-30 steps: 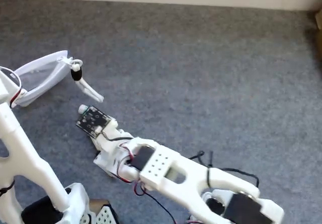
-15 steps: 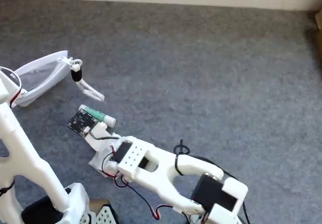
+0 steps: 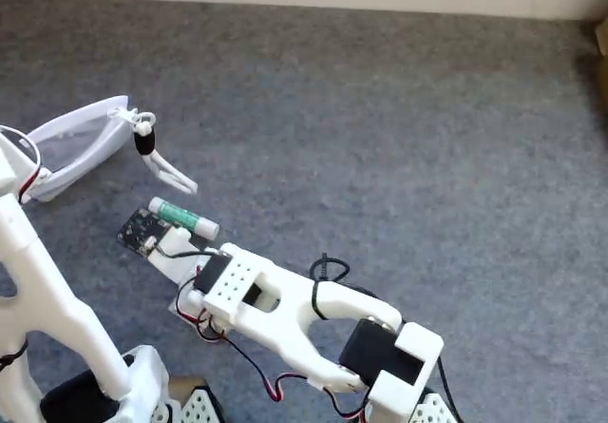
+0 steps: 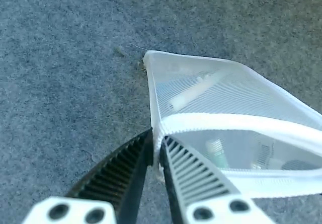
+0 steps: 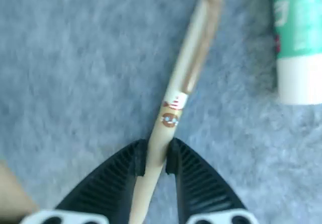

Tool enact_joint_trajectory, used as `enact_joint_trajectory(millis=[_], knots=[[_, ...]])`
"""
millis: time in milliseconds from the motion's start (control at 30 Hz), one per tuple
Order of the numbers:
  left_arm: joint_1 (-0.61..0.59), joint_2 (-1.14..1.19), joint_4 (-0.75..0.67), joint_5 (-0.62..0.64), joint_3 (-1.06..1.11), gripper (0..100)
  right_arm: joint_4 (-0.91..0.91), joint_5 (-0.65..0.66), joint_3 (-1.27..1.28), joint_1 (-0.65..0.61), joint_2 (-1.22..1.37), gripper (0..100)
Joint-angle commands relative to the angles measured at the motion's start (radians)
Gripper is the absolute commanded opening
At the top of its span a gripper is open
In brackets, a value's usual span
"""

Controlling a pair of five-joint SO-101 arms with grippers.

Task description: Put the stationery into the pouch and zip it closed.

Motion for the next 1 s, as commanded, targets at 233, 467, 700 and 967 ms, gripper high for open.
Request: enact_joint_trajectory(millis=[233, 467, 700, 967], knots=[[-0.015, -0.021, 0.005, 0.008, -0.021, 1, 0.259, 0.204, -0.038, 0.154, -0.002, 1.7], [-0.010, -0.021, 0.005, 0.008, -0.021, 1, 0.400, 0.301, -0.038, 0.234, -0.004, 1.3], [-0.008, -0.021, 0.005, 0.008, -0.021, 1, 0.429, 0.298, -0.038, 0.260, -0.004, 2.4], [-0.008, -0.021, 0.003, 0.008, -0.021, 1, 0.499, 0.216, -0.038, 0.252, -0.168, 19.8]])
